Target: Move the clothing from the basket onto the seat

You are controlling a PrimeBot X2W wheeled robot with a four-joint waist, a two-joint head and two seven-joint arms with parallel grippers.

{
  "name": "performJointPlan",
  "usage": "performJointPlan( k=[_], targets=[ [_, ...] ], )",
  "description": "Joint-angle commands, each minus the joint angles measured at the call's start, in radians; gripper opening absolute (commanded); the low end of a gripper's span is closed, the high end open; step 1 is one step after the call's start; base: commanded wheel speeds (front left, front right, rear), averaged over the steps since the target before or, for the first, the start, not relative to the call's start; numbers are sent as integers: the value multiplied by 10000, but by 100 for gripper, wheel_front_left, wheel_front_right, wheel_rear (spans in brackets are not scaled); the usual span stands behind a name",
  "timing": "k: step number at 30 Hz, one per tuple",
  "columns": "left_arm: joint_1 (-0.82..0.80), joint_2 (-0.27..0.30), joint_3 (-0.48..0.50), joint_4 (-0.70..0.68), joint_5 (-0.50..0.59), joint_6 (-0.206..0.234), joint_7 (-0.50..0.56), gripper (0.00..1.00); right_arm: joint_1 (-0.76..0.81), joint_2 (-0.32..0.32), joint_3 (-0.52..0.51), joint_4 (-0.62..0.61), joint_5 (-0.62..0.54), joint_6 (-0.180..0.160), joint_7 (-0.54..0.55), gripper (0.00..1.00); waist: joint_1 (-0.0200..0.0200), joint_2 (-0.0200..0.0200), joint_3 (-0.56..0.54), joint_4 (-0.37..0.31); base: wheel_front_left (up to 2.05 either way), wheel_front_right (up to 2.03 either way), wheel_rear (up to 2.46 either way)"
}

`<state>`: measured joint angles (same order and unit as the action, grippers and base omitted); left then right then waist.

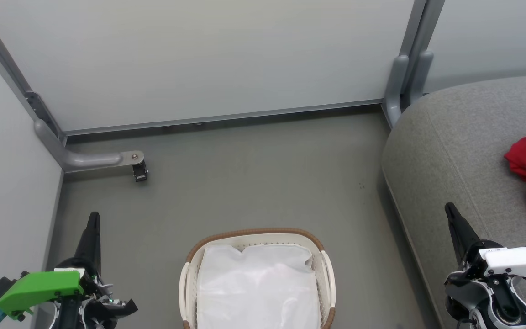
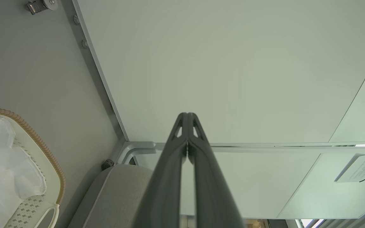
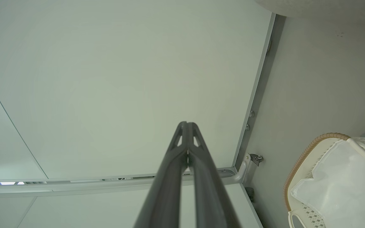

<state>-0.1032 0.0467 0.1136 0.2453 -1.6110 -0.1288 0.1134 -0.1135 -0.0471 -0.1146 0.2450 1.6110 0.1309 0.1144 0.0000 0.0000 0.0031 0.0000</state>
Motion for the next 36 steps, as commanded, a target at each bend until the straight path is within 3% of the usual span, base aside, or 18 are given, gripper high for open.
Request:
performJointPlan(
  k=[1, 36],
  targets=[
    [-115, 66, 21, -17, -37, -43, 47, 0, 104, -59, -15, -31, 37, -3, 31, 0, 0, 0, 0, 0, 0, 0, 0],
    [-115, 66, 20, -17, -38, -43, 46, 0, 104, -59, -13, -30, 38, -3, 30, 0, 0, 0, 0, 0, 0, 0, 0]
  ],
)
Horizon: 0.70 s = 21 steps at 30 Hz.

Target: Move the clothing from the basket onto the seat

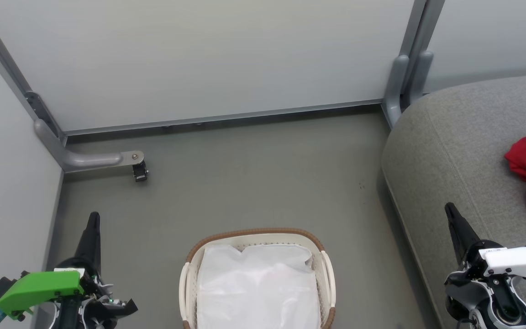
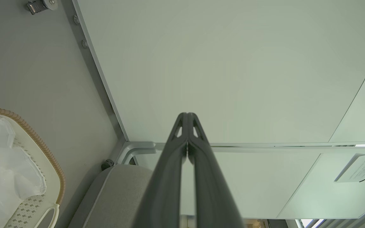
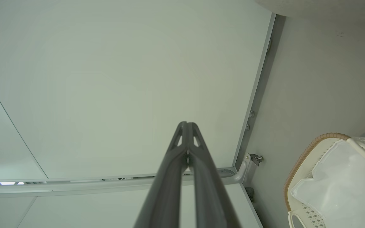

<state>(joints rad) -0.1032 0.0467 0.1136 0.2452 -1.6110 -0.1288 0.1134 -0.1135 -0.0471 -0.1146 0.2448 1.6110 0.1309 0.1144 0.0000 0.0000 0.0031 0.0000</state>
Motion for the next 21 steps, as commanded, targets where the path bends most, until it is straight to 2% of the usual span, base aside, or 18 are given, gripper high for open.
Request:
performJointPlan(
  k=[1, 21],
  targets=[
    [-115, 66, 20, -15, -38, -43, 45, 0, 104, -59, -13, -28, 38, -3, 30, 0, 0, 0, 0, 0, 0, 0, 0],
    [-114, 66, 19, -16, -37, -43, 44, 0, 105, -59, -12, -28, 38, -3, 29, 0, 0, 0, 0, 0, 0, 0, 0]
  ],
)
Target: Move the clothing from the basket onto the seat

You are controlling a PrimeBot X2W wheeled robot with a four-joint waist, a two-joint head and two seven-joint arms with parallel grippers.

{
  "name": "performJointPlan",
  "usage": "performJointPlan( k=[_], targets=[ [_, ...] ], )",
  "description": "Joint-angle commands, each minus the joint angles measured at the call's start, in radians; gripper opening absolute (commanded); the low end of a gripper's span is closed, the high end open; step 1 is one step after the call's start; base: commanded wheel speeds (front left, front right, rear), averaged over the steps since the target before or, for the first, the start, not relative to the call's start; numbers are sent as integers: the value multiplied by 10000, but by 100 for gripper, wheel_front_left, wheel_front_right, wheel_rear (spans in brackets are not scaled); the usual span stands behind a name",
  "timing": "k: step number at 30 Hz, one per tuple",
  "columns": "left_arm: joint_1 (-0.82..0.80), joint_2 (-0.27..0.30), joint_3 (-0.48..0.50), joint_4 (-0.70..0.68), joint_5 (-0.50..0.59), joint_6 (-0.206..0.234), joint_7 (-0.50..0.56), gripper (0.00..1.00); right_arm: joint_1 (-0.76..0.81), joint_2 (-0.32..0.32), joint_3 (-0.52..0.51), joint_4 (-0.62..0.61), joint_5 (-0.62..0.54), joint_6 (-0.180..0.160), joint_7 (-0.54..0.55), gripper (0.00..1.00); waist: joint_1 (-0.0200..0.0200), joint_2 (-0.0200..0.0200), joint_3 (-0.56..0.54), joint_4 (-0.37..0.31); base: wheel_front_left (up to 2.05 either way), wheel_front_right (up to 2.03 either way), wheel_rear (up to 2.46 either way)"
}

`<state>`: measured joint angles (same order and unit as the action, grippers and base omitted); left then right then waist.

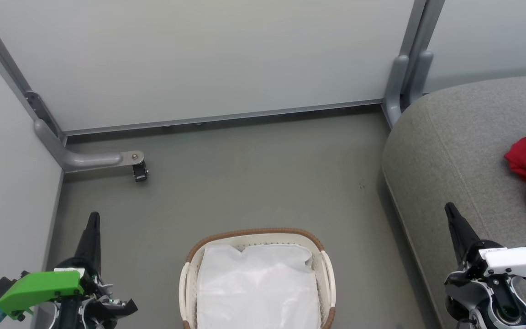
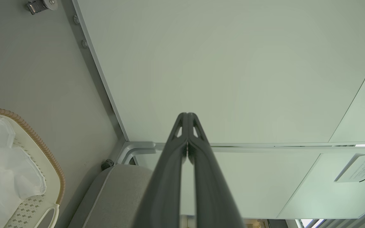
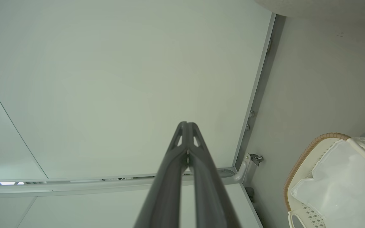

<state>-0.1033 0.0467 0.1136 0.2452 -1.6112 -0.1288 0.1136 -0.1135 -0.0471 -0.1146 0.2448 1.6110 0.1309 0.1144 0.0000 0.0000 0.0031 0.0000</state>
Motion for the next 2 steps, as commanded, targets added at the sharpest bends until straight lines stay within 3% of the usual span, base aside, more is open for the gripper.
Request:
performJointPlan(
  k=[1, 2],
  targets=[
    [-113, 66, 19, -16, -35, -43, 44, 0, 105, -59, -12, -28, 38, -3, 29, 0, 0, 0, 0, 0, 0, 0, 0],
    [-113, 66, 19, -16, -35, -43, 44, 0, 105, -59, -12, -28, 38, -3, 29, 0, 0, 0, 0, 0, 0, 0, 0]
  ],
)
